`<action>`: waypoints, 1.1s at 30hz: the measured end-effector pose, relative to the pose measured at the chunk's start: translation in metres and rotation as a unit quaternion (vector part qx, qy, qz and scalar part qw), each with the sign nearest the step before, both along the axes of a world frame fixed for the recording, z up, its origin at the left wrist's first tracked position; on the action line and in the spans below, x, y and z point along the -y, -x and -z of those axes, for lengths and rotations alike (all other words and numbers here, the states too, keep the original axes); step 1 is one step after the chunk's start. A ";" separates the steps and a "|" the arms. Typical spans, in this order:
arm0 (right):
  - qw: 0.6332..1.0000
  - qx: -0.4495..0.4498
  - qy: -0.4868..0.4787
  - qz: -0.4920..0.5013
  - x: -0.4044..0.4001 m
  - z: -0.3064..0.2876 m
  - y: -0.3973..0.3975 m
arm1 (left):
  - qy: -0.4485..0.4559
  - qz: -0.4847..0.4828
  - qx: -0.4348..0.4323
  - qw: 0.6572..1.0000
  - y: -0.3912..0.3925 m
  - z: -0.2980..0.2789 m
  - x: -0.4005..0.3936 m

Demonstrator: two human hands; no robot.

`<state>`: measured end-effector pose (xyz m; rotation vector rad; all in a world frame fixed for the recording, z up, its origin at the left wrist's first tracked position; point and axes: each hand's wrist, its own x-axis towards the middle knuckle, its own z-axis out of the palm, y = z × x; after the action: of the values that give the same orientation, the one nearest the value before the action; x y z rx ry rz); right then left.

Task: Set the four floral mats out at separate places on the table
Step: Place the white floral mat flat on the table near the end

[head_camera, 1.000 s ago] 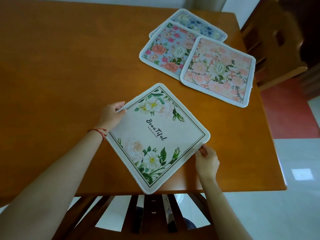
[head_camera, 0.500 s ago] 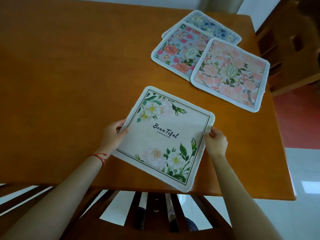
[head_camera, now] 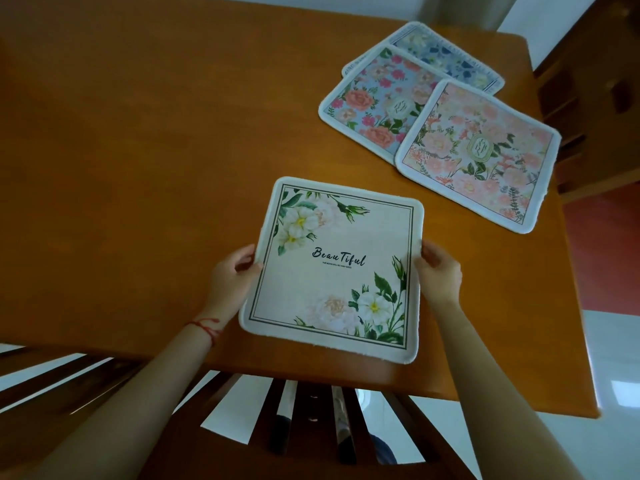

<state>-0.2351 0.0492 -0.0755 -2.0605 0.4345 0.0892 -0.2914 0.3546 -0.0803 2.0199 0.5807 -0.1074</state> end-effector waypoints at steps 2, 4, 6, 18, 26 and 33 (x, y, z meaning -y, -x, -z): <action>1.000 0.001 -0.004 0.014 0.001 0.006 0.010 | 0.006 -0.002 0.008 1.000 -0.007 -0.003 0.003; 1.000 0.003 -0.013 0.022 -0.001 0.011 0.016 | 0.014 -0.011 0.016 1.000 -0.010 -0.006 0.008; 1.000 0.003 -0.015 0.026 -0.003 0.013 0.016 | 0.020 -0.019 0.020 0.999 -0.009 -0.008 0.012; 0.999 0.017 -0.038 -0.009 -0.010 0.010 0.011 | 0.051 -0.049 0.015 0.997 -0.003 -0.006 0.007; 0.999 0.015 -0.043 0.001 -0.009 0.014 0.015 | 0.055 -0.047 0.006 0.997 -0.004 -0.007 0.003; 0.999 0.016 -0.038 -0.005 0.005 0.016 0.014 | 0.080 -0.047 -0.001 0.996 -0.005 -0.005 0.011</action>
<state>-0.2490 0.0440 -0.0912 -1.9866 0.3941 0.0775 -0.2860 0.3440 -0.0752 1.8357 0.6466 -0.0964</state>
